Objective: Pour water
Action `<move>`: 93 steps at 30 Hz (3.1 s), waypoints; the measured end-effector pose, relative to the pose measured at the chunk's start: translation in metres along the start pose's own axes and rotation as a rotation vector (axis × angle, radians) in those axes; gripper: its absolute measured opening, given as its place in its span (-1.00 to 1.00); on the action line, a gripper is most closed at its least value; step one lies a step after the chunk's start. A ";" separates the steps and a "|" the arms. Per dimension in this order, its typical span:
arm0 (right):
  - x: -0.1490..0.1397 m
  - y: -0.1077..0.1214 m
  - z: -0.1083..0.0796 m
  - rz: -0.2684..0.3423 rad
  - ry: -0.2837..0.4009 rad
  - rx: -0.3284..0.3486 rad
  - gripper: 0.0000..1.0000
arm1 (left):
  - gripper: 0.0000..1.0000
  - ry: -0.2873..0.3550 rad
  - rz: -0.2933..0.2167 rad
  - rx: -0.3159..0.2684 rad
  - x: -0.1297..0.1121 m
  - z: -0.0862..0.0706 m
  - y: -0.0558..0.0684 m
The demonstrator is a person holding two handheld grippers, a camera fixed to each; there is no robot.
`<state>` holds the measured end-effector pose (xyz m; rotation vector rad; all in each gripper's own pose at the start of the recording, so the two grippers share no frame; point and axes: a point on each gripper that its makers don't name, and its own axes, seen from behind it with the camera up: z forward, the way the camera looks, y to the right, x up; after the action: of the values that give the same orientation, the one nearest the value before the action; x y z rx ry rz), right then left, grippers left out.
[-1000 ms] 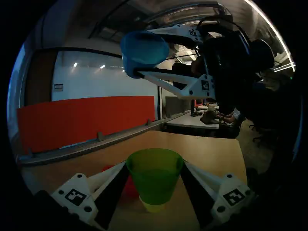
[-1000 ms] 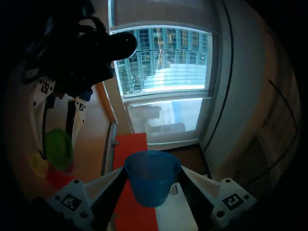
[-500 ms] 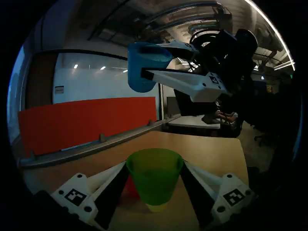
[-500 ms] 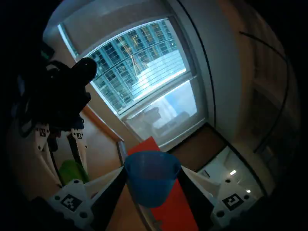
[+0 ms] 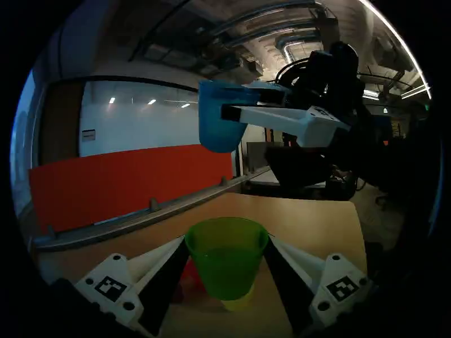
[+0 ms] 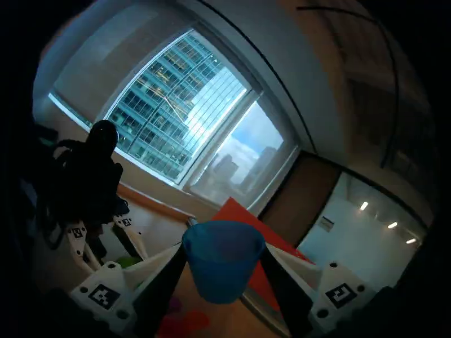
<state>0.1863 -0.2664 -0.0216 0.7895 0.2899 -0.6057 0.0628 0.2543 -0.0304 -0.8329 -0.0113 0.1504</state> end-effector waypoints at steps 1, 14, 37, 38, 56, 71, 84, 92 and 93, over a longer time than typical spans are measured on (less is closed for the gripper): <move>0.000 -0.001 0.000 0.027 0.000 0.002 0.81 | 0.74 0.001 0.001 0.002 0.001 -0.001 -0.001; -0.003 -0.004 -0.004 0.378 -0.016 0.022 0.82 | 0.75 0.005 0.014 0.025 0.005 -0.009 -0.010; -0.060 -0.011 -0.029 0.482 -0.119 0.040 0.83 | 0.75 -0.061 0.008 0.073 -0.016 -0.026 -0.035; -0.063 -0.011 -0.031 0.485 -0.123 0.041 0.83 | 0.74 -0.066 0.008 0.074 -0.017 -0.026 -0.035; -0.119 -0.031 -0.056 0.537 -0.226 0.096 0.85 | 0.75 -0.211 0.013 0.066 -0.062 -0.029 -0.044; -0.178 -0.046 -0.076 0.560 -0.340 0.122 0.85 | 0.75 -0.367 0.025 0.033 -0.112 -0.027 -0.044; -0.228 -0.071 -0.082 0.560 -0.445 0.173 0.85 | 0.76 -0.474 0.033 -0.015 -0.147 -0.026 -0.045; -0.252 -0.087 -0.084 0.559 -0.497 0.199 0.85 | 0.77 -0.521 0.029 -0.044 -0.166 -0.024 -0.044; -0.254 -0.089 -0.085 0.558 -0.503 0.202 0.85 | 0.77 -0.526 0.028 -0.048 -0.169 -0.024 -0.044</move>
<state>-0.0714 -0.1512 -0.0130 0.8365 -0.4500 -0.2866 -0.0966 0.1845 -0.0056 -0.8219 -0.4988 0.3934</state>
